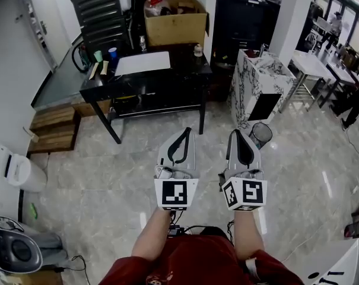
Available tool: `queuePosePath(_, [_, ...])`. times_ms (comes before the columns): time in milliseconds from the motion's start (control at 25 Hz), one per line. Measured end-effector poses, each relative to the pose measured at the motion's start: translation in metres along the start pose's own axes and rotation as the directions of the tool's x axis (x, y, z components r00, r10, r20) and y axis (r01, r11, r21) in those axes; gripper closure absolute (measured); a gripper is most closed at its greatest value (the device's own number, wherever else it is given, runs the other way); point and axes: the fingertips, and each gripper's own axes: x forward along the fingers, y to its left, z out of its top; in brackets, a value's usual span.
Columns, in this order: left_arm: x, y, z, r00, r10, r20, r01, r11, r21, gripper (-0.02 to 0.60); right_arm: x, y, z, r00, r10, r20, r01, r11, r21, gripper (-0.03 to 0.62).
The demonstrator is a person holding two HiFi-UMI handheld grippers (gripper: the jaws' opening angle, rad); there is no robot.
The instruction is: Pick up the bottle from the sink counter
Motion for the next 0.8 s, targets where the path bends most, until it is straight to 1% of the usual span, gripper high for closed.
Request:
queuePosePath(200, [-0.002, 0.010, 0.001, 0.998, -0.010, 0.056, 0.009, 1.000, 0.015, 0.578, 0.004, 0.013, -0.007, 1.000, 0.002, -0.004, -0.002, 1.000, -0.010, 0.593])
queuePosePath(280, [-0.001, 0.013, -0.003, 0.999, -0.009, 0.049, 0.008, 1.000, 0.010, 0.578, 0.006, 0.014, -0.009, 1.000, -0.004, -0.004, 0.004, 1.000, -0.027, 0.594])
queuePosePath(360, [0.002, 0.014, -0.010, 1.000, -0.010, 0.023, 0.010, 1.000, -0.003, 0.578, 0.009, 0.012, -0.010, 1.000, -0.016, -0.001, 0.016, 0.998, -0.063, 0.594])
queuePosePath(440, [0.007, 0.016, -0.011, 1.000, -0.009, 0.024, 0.009, 1.000, -0.010, 0.578, 0.013, 0.011, -0.011, 1.000, -0.022, 0.000, 0.022, 0.997, -0.080, 0.594])
queuePosePath(520, [0.014, 0.020, -0.010, 0.999, -0.008, 0.037, 0.008, 1.000, 0.001, 0.578, 0.020, 0.009, -0.013, 1.000, -0.026, 0.000, 0.026, 0.997, -0.075, 0.594])
queuePosePath(640, [0.025, 0.024, -0.014, 1.000, -0.004, 0.026, 0.003, 1.000, 0.010, 0.578, 0.033, 0.004, -0.020, 1.000, -0.022, -0.007, 0.022, 0.998, -0.066, 0.594])
queuePosePath(720, [0.036, 0.027, -0.015, 0.999, 0.000, 0.039, -0.001, 1.000, 0.016, 0.578, 0.043, 0.000, -0.023, 1.000, -0.018, -0.008, 0.017, 0.998, -0.062, 0.594])
queuePosePath(800, [0.048, 0.030, -0.021, 0.999, 0.004, 0.033, -0.004, 1.000, 0.023, 0.578, 0.055, -0.004, -0.028, 1.000, -0.012, -0.007, 0.011, 0.998, -0.056, 0.594])
